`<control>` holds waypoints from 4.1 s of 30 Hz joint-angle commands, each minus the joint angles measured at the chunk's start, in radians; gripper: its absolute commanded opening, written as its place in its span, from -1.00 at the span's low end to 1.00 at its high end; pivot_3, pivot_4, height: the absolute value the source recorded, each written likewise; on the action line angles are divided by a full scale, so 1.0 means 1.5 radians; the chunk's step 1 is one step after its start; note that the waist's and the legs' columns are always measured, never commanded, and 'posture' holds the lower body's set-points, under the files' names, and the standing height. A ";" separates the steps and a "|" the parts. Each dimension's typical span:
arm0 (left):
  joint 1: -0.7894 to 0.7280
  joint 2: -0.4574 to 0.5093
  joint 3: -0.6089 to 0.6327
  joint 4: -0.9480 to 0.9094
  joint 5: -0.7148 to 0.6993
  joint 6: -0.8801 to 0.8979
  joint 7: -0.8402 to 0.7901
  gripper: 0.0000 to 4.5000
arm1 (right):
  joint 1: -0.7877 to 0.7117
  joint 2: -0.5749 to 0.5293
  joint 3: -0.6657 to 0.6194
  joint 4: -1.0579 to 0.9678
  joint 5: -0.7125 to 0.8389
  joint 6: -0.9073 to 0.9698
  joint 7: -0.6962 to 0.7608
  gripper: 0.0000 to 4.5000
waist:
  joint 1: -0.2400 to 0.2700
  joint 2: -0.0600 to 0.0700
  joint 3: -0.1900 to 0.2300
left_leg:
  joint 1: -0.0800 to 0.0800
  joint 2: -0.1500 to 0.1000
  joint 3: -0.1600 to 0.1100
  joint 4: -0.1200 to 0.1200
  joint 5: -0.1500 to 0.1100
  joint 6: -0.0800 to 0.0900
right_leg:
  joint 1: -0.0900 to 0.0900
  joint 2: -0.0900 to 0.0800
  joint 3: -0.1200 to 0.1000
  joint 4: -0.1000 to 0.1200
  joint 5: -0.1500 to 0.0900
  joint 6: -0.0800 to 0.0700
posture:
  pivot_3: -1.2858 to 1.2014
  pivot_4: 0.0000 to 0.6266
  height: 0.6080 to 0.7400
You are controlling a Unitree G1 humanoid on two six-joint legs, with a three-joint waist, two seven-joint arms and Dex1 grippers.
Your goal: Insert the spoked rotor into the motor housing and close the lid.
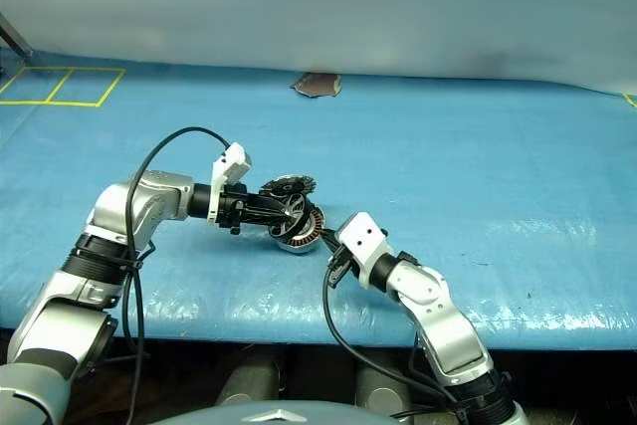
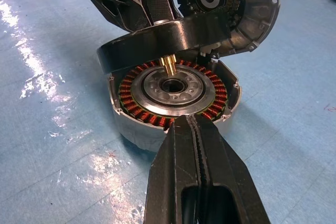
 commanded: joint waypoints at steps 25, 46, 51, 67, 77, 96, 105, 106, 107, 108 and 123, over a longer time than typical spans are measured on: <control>0.009 -0.004 0.098 -0.022 -0.074 -0.003 -0.012 0.33 | 0.002 -0.003 -0.008 -0.014 0.004 -0.012 -0.001 -1.00 | 0.000 0.000 0.000 | 0.000 0.000 0.000 0.000 0.000 0.000 | 0.000 0.000 0.000 0.000 0.000 0.000 | 0.03 -0.52 1.00; 0.176 0.045 0.078 -0.095 0.024 -0.232 0.020 0.33 | -0.078 -0.035 -0.053 -0.013 0.002 -0.001 0.003 -1.00 | 0.000 0.000 0.000 | 0.000 0.000 0.000 0.000 0.000 0.000 | 0.000 0.000 0.000 0.000 -0.001 -0.002 | 0.03 -0.52 1.00; 0.197 0.040 0.086 -0.096 0.022 -0.250 0.037 0.33 | -0.173 -0.057 -0.073 0.038 -0.001 -0.007 0.022 -1.00 | 0.000 0.000 0.000 | 0.000 0.000 0.000 0.001 0.000 0.000 | 0.000 0.000 0.000 0.000 -0.001 -0.002 | 0.03 -0.52 1.00; 0.261 0.023 0.107 -0.086 0.007 -0.411 0.003 0.33 | -0.388 0.056 0.015 0.271 0.008 -0.064 0.133 -1.00 | -0.001 0.000 0.000 | 0.000 0.000 0.000 -0.001 0.000 0.000 | -0.001 0.000 0.000 -0.001 0.001 -0.001 | 0.03 -0.52 1.00; 0.281 0.022 0.149 -0.082 -0.034 -0.472 -0.032 0.33 | -0.322 0.045 0.033 0.217 0.004 -0.045 0.151 -1.00 | -0.001 0.000 0.000 | 0.001 0.000 0.000 -0.001 0.000 0.000 | -0.001 0.000 0.000 0.000 0.000 -0.001 | 0.03 -0.52 1.00; 0.279 0.012 0.145 -0.066 -0.023 -0.460 -0.005 0.33 | -0.175 0.062 0.062 0.224 -0.013 -0.056 0.099 -1.00 | -0.002 0.001 0.000 | 0.002 0.000 0.000 -0.001 0.000 0.000 | 0.001 0.000 0.001 0.000 0.000 -0.002 | 0.03 -0.52 1.00; 0.273 -0.008 0.145 -0.050 -0.008 -0.494 0.014 0.33 | -0.173 0.080 0.021 0.178 0.032 -0.030 0.079 -1.00 | 0.000 0.001 0.000 | 0.002 0.000 0.000 -0.001 0.000 0.000 | 0.001 0.000 0.001 0.000 0.000 -0.003 | 0.03 -0.52 1.00; 0.272 -0.008 0.145 -0.049 -0.007 -0.497 0.014 0.33 | -0.177 0.082 0.018 0.174 0.034 -0.027 0.077 -1.00 | 0.000 0.001 0.000 | 0.002 0.000 0.000 -0.001 0.000 0.000 | 0.001 0.000 0.001 0.000 0.000 -0.003 | 0.03 -0.52 1.00; 0.272 -0.009 0.145 -0.047 -0.006 -0.500 0.014 0.33 | -0.180 0.083 0.016 0.171 0.035 -0.024 0.075 -1.00 | 0.000 0.001 0.000 | 0.002 0.000 0.000 -0.001 0.000 0.000 | 0.001 0.000 0.001 0.000 0.000 -0.003 | 0.03 -0.52 1.00; 0.271 -0.009 0.146 -0.045 -0.005 -0.501 0.013 0.33 | -0.184 0.086 0.013 0.169 0.037 -0.018 0.072 -1.00 | 0.000 0.001 0.000 | 0.002 0.000 0.000 -0.001 0.000 0.000 | 0.001 0.000 0.001 0.000 0.000 -0.003 | 0.03 -0.52 1.00; 0.274 -0.001 0.153 -0.039 -0.001 -0.506 0.018 0.34 | -0.204 0.114 0.018 0.187 0.040 0.026 0.068 1.00 | -0.001 0.001 0.000 | 0.001 0.000 0.000 -0.001 0.000 0.000 | 0.000 0.000 0.001 0.000 0.000 -0.002 | 0.03 -0.52 1.00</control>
